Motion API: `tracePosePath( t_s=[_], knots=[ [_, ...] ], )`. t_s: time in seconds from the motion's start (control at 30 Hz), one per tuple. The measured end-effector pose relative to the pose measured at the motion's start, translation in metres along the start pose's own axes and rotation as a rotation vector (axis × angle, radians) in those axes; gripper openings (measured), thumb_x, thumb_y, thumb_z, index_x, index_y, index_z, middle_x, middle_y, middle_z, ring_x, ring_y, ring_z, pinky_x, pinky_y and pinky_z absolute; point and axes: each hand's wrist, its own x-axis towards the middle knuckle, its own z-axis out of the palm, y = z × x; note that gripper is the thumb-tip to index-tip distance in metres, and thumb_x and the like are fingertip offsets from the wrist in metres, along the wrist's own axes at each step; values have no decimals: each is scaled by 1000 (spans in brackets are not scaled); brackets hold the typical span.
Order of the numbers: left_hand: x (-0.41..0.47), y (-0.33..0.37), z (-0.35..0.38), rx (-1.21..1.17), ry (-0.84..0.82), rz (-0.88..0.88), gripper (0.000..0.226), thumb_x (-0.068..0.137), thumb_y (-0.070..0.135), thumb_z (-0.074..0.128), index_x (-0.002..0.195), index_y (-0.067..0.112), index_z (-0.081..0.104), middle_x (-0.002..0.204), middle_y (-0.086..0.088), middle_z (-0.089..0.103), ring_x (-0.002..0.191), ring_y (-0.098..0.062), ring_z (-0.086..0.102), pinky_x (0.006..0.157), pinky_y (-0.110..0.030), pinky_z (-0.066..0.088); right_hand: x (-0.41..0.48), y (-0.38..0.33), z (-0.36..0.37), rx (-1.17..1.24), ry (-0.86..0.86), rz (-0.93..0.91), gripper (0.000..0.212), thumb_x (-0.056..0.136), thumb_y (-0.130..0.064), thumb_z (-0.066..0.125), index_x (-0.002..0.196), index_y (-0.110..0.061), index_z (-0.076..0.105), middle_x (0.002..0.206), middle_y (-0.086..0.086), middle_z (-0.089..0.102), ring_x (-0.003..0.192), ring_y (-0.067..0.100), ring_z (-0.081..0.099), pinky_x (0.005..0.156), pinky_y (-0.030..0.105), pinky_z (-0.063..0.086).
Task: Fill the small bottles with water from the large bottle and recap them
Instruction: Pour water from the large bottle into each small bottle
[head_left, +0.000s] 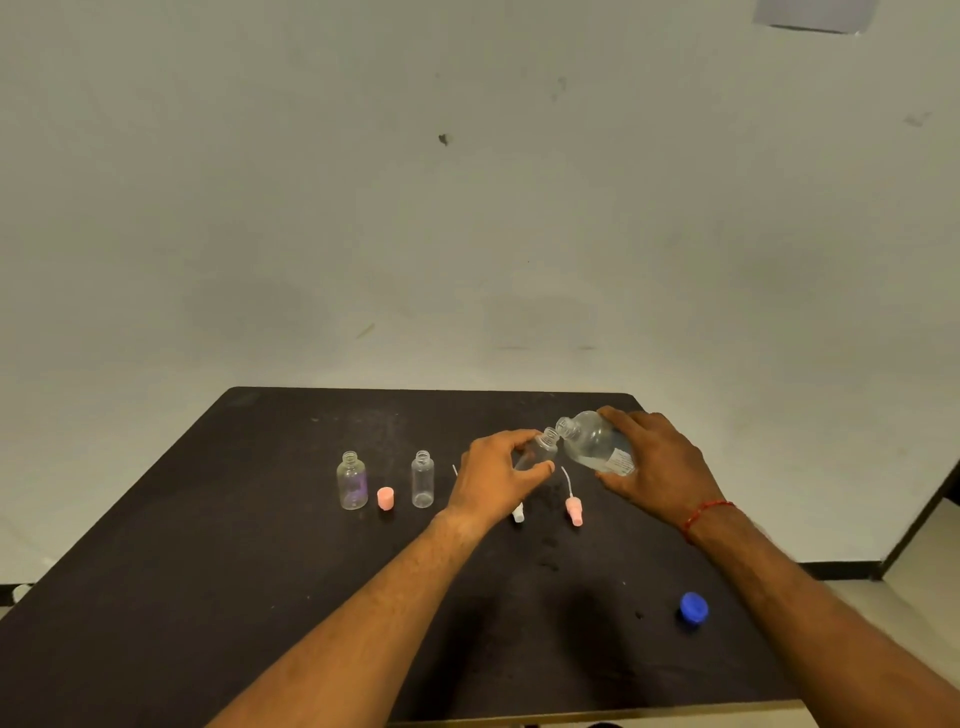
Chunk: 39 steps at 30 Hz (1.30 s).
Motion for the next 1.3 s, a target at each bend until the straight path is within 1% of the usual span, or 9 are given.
tracePosePath(
  t_s=[0.1, 0.17, 0.43, 0.6, 0.7, 0.9, 1.07, 1.17, 1.3],
  knots=[
    [-1, 2, 0, -12, 3, -2, 34, 86, 36, 75, 119, 34, 71, 97, 21, 66, 91, -1, 63, 72, -8, 41, 1, 3, -5, -29, -2, -18, 76, 78, -41, 76, 143, -28, 40, 132, 2, 55, 118, 23, 49, 90, 34, 47],
    [-2, 3, 0, -15, 4, 1, 34, 86, 35, 75, 119, 33, 71, 96, 22, 66, 91, 0, 62, 71, -7, 40, 1, 4, -7, -52, -9, -24, 77, 78, -43, 76, 144, -28, 39, 133, 2, 54, 120, 23, 48, 92, 36, 47],
    [-1, 5, 1, -29, -3, 11, 34, 86, 36, 76, 119, 34, 71, 97, 22, 66, 93, -1, 63, 78, -15, 47, 5, 5, -19, -114, -8, -69, 76, 78, -45, 75, 144, -26, 42, 136, 4, 55, 122, 26, 50, 93, 37, 47],
    [0, 5, 1, -35, -8, 14, 37, 86, 36, 76, 122, 31, 71, 109, 13, 72, 98, -3, 63, 80, -14, 46, 9, 6, -23, -148, -12, -88, 75, 76, -46, 76, 142, -28, 44, 135, 2, 56, 121, 26, 51, 90, 39, 48],
    [1, 5, 2, -40, -13, 6, 39, 86, 37, 76, 124, 30, 70, 112, 11, 72, 100, -5, 64, 84, -18, 49, 10, 7, -24, -167, -18, -91, 75, 75, -45, 76, 141, -29, 44, 133, 1, 57, 118, 25, 52, 89, 38, 48],
    [0, 7, 2, -55, -19, 13, 34, 87, 36, 76, 121, 33, 71, 109, 14, 71, 98, -4, 64, 84, -20, 50, 12, 9, -28, -195, -30, -99, 76, 74, -43, 76, 142, -31, 43, 129, 0, 58, 116, 25, 53, 87, 39, 47],
    [0, 8, 2, -57, -13, 30, 27, 85, 37, 75, 113, 36, 73, 98, 15, 72, 92, -5, 65, 79, -24, 54, 13, 11, -30, -195, -36, -99, 75, 74, -40, 75, 140, -33, 43, 126, -2, 59, 114, 24, 52, 85, 39, 45],
    [1, 9, 2, -58, -14, 26, 27, 86, 35, 75, 113, 35, 73, 99, 14, 73, 92, -6, 65, 78, -22, 52, 14, 12, -31, -195, -32, -105, 74, 73, -39, 74, 140, -34, 42, 124, -3, 59, 114, 23, 52, 85, 39, 46],
    [1, 9, 2, -51, -20, 24, 27, 86, 37, 75, 112, 36, 73, 99, 18, 72, 91, -2, 64, 76, -17, 47, 16, 12, -32, -210, -38, -105, 76, 74, -40, 74, 142, -34, 41, 127, -2, 57, 117, 23, 51, 87, 40, 44]
  ],
)
